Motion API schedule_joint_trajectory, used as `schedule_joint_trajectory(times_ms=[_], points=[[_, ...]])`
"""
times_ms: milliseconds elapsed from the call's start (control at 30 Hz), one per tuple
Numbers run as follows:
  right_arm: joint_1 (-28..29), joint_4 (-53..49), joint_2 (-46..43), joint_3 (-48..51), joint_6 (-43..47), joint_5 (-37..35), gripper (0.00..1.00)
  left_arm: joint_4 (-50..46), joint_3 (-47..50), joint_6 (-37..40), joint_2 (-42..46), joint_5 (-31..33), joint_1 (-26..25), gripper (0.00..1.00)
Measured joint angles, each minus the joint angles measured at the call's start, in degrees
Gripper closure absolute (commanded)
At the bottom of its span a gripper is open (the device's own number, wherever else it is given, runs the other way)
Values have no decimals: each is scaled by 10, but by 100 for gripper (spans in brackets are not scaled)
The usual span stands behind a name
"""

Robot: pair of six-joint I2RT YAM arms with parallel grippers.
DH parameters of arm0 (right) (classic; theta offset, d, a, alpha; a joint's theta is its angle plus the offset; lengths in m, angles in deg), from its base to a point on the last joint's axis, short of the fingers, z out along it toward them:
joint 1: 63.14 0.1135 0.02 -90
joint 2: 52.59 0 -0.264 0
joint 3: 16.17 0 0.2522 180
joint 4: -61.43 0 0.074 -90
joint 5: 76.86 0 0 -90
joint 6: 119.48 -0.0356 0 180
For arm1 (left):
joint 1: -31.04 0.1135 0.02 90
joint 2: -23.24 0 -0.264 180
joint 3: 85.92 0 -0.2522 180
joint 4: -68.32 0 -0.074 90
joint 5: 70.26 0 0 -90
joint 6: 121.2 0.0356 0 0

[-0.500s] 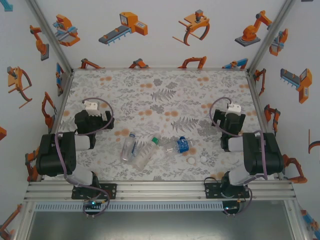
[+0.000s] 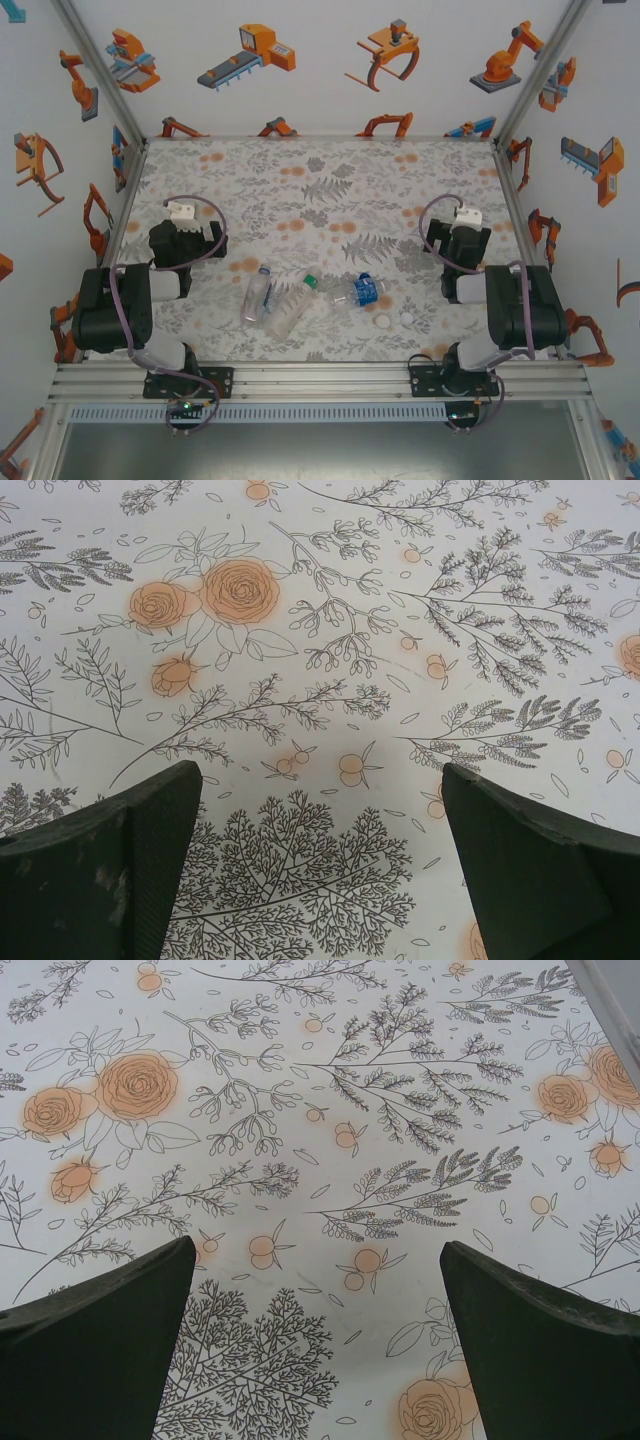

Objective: Screw on the bottle caps

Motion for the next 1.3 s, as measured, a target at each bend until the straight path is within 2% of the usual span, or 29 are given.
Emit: schedule_joint_trajectory(times_ms=[867,1100,1300], points=[[-2,-5,-1,-1,-2,-2,1,0,0,0,0,8,0,3],[10,-97,-78,-20,16,14,1,-47,-5,0,33,33,-9,3],[30,-214,-158,-84,60,81,1,-173,-65,0,106,67,-21,3]])
